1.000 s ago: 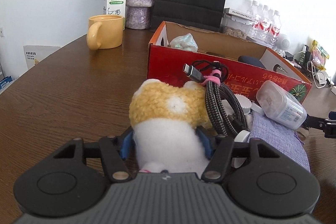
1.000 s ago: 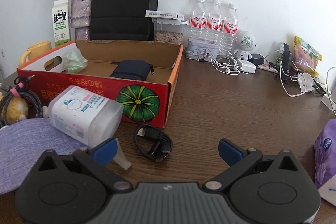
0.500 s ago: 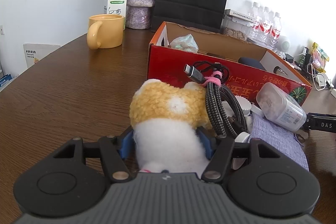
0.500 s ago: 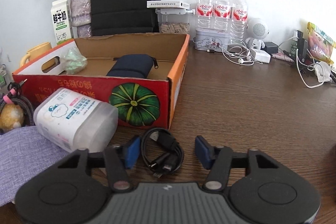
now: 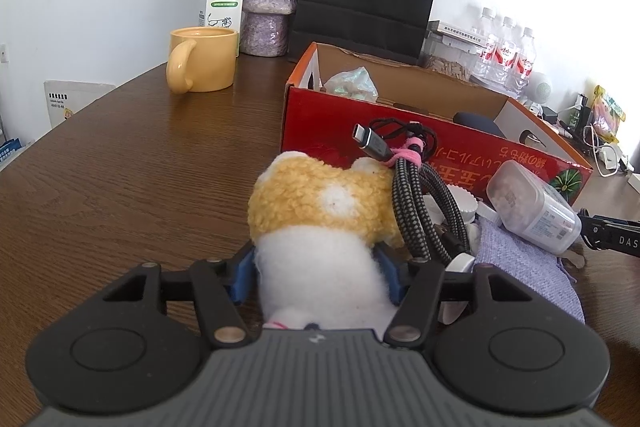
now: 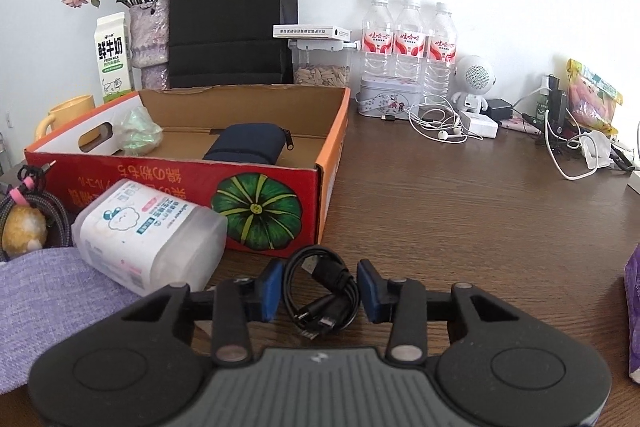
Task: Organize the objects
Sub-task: 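Grasp the plush sheep with the left gripper while the right grasps the black cable, then lift the plush sheep and black cable over the box with both grippers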
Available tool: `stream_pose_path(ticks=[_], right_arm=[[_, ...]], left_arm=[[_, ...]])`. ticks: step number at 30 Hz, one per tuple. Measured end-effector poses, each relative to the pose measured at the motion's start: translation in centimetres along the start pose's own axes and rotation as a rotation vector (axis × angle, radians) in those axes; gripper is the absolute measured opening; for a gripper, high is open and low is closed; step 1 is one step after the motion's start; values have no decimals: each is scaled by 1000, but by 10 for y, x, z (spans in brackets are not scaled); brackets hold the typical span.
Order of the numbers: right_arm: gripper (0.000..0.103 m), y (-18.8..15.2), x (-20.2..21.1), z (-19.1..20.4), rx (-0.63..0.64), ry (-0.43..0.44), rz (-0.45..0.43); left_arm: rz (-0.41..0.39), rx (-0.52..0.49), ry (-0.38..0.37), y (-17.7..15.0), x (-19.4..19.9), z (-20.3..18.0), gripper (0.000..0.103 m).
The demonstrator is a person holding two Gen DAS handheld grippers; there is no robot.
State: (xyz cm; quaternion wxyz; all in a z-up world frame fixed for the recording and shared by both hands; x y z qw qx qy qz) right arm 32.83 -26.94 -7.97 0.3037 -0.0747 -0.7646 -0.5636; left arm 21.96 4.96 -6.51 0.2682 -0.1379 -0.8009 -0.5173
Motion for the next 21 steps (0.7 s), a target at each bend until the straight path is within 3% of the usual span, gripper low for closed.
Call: stream_pose_path(ticks=[13,21], right_arm=[[39,-7,15,-3,-48,-22,-20],[39,-8,18,-2,-47,-20,-25]], left_arm=[[-9,14,42,-5,28,18,57],[-105,44,54,11,58,35,56]])
Point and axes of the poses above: each gripper's, at about its wrist camera, not at the fingertips, and x roughly against the way its jaws point, z to its left, y to its top, the point moved 5 cm from there along -x, roughly the way its jaws point, and after that the axes turned 12 degrees about x, right-handed, at the moved point
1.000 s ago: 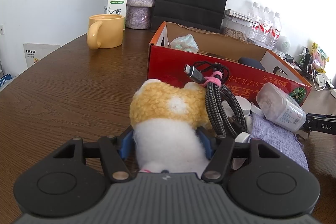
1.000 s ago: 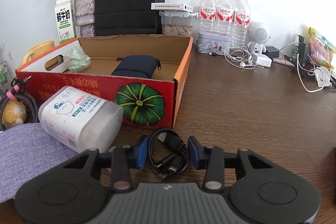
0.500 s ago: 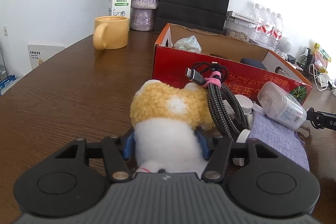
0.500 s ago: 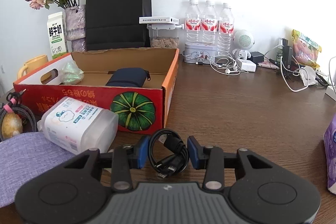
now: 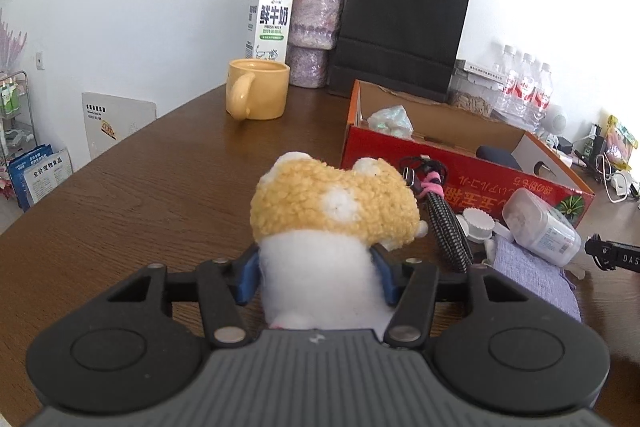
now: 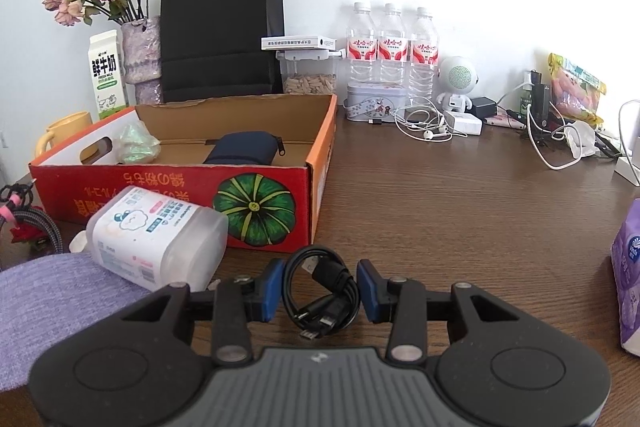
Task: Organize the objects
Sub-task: 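Lift the plush sheep and black cable over the box with both grippers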
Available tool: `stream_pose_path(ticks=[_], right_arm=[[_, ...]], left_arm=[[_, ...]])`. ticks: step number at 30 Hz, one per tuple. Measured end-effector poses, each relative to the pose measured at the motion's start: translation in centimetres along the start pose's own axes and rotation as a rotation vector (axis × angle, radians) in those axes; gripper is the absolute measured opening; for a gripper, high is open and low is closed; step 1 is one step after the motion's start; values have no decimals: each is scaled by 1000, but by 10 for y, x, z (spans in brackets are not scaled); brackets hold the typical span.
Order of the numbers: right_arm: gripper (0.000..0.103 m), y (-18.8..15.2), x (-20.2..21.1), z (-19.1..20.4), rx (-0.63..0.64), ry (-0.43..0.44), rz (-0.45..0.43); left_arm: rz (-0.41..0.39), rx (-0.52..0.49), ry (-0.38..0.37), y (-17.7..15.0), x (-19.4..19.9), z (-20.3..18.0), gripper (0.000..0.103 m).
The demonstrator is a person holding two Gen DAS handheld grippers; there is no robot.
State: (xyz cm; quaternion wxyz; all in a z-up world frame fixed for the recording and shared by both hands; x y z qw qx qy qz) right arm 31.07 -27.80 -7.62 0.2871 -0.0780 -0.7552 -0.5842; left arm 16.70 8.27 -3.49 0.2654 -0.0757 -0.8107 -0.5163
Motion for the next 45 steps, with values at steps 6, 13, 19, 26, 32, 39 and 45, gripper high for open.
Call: stream_pose_path(ticks=[6,13,19,26,32,39,45], right_arm=[[39,1,9,3,-6,-12,-44],[38,8,28,12,14,-51,-160],[38,29,34,27,9,-20,-253],[38,65,21,58,48,47,-302],[38,89,3,74,67,84,-302],[38,109,-25,77,54,95,-292],[38,119,-54,80,30,111,-266]], left_arm=[[-70,5,9,19,11,4,56],[-102,-4,-49,30,12,-15,56],[-136,-56,-123,43,7,-52,56],[-159,-115,-190,62,-17,-101,56],[-124,-123,-217,74,-53,-130,56],[-85,-130,-209,83,-94,-147,57],[-77,-154,-199,87,-124,-153,57]])
Point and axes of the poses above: each gripper's, at about its wrist camera, not at the fingertips, and x roughly against the way its jaws point, z to its left, y to its top, the point moved 5 cm from there along -x, roughly the way its jaws point, and after that the axes turned 12 degrees about x, right-handed, at the moved point
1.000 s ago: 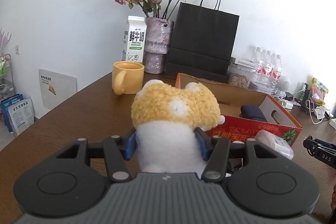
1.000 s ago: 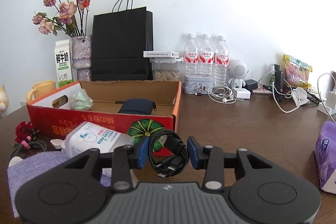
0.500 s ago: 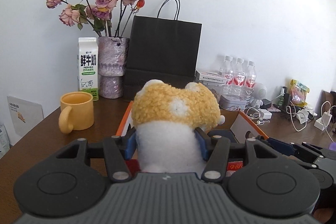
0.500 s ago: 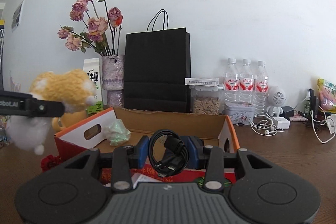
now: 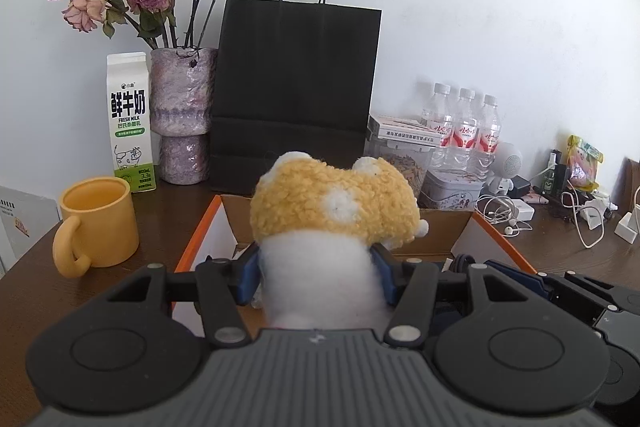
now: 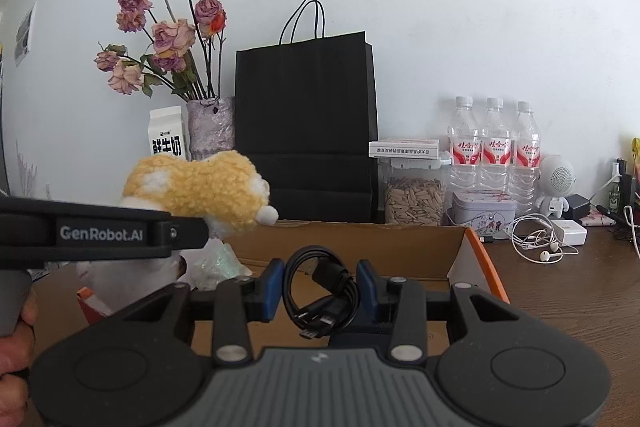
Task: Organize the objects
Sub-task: 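Lift the plush sheep and black cable over the box with both grippers, then lower the sheep and cable into the box and open both grippers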
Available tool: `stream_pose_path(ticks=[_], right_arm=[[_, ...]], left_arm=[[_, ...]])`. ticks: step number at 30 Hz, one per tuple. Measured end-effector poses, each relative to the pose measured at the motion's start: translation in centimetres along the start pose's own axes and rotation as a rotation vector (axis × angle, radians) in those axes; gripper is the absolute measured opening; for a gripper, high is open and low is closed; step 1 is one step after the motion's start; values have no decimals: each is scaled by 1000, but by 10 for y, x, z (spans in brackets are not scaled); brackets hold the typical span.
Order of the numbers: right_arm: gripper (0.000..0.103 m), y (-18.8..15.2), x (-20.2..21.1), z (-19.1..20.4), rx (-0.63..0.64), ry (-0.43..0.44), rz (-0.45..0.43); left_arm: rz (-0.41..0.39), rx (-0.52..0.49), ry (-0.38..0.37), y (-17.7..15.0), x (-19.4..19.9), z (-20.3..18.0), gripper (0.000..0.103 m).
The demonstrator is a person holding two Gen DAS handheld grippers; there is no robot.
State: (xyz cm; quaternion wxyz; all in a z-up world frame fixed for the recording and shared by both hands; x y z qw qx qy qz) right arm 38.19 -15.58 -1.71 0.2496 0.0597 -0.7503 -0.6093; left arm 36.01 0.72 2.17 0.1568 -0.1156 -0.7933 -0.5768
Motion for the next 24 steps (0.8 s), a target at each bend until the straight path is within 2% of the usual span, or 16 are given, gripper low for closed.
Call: stream_pose_path(ticks=[7,12,15,16,17,18,19,20,24], right_arm=[[38,-11,-13,-1,-4,16,38],[39,-14,-14,-2,-9,16,55],[40,-16,-14,-4,-16,7,69],[48,-16,-14,-5,-15,2,72],[63,-17,-13,-7,-18,-9,73],[73,-17,-12,-8,-23,-20,71],[89,-17,-11,-10,-26,-33,67],[95,-17,-10,-12,-28,-44,62],[103,-18,-8,-16,-40,-67,59]], left_arm=[[34,-15,-13,-10,-17,5,57],[48,-21,10,-17,-22,7,58],[43,-10,22,-17,-22,9,67],[35,-7,24,-17,-21,10,78],[16,-4,26,-15,-18,10,93],[-9,0,30,-14,-16,10,100],[-38,4,36,-13,-13,10,103],[-59,8,41,-11,-11,11,103],[-71,25,35,-10,-8,12,103]])
Point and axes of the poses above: each gripper's, at about its wrist camera, not at the fingertips, and x roughly against the way its jaws point, z to its left, y to its top, the point moved 5 cm from there along -x, roughly the way its jaws point, and after that the axes turned 12 degrees about x, right-handed, at the moved point
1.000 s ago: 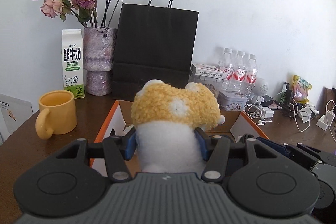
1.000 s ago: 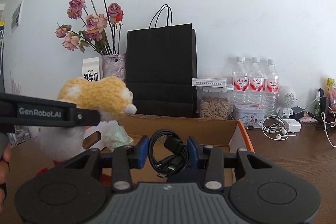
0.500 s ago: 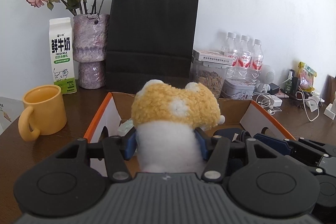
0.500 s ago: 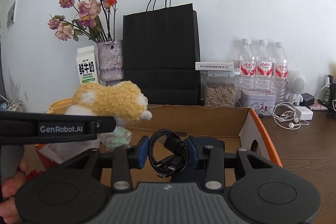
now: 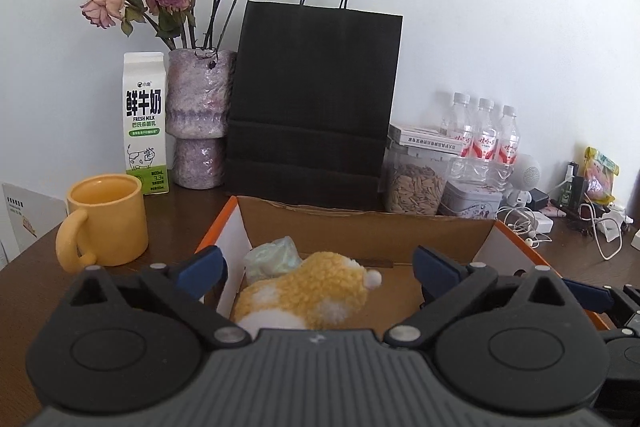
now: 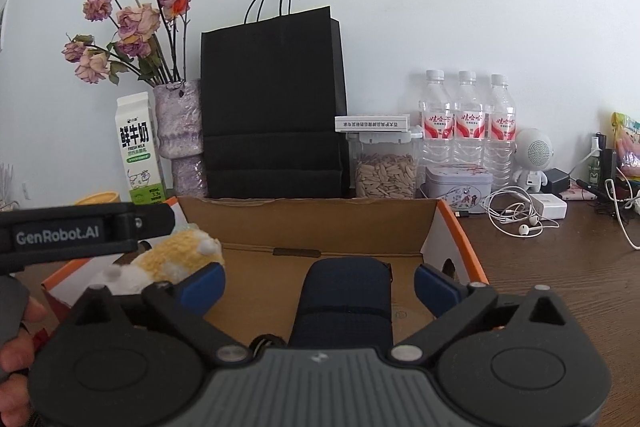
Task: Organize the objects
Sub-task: 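Lower the sheep and cable into the box and open both grippers, then withdraw both grippers from the box toward the remaining loose items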
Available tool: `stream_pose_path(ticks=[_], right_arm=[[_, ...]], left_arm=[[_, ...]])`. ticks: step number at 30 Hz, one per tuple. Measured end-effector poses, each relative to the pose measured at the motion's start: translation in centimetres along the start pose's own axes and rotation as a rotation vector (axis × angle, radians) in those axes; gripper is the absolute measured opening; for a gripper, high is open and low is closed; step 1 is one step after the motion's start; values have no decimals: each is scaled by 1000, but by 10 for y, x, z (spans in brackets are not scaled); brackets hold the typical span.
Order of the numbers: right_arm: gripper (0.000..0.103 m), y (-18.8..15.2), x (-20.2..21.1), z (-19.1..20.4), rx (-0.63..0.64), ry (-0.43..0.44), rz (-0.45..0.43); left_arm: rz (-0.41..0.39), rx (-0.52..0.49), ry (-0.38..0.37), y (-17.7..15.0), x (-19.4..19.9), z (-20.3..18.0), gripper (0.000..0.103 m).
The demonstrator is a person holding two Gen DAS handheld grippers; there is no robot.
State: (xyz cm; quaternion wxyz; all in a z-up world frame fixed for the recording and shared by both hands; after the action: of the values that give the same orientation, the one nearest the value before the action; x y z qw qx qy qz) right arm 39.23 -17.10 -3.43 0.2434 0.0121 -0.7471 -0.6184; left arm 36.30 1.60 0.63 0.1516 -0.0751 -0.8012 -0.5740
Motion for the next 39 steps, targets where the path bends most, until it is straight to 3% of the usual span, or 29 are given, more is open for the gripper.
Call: stream_pose_path(ticks=[22,39], right_arm=[[103,-2,18,4,13,-6,10],[103,2,48,11,29,34,24]], left_arm=[[-50,-4,-29,-2,23,7,103],[-42,38,-44,12,75,20,103]])
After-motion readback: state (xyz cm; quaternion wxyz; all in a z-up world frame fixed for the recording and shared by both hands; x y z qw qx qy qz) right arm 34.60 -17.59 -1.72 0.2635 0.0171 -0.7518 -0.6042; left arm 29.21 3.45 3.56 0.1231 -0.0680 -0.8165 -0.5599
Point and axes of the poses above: each gripper's, at about its wrist camera, not at the fingertips, and x roughly against the way its jaws point, z to its left, y to its top, the point moved 5 cm from there along -x, roughly the way its jaws point, and after that the axes turned 12 degrees about x, right-handed, at the moved point
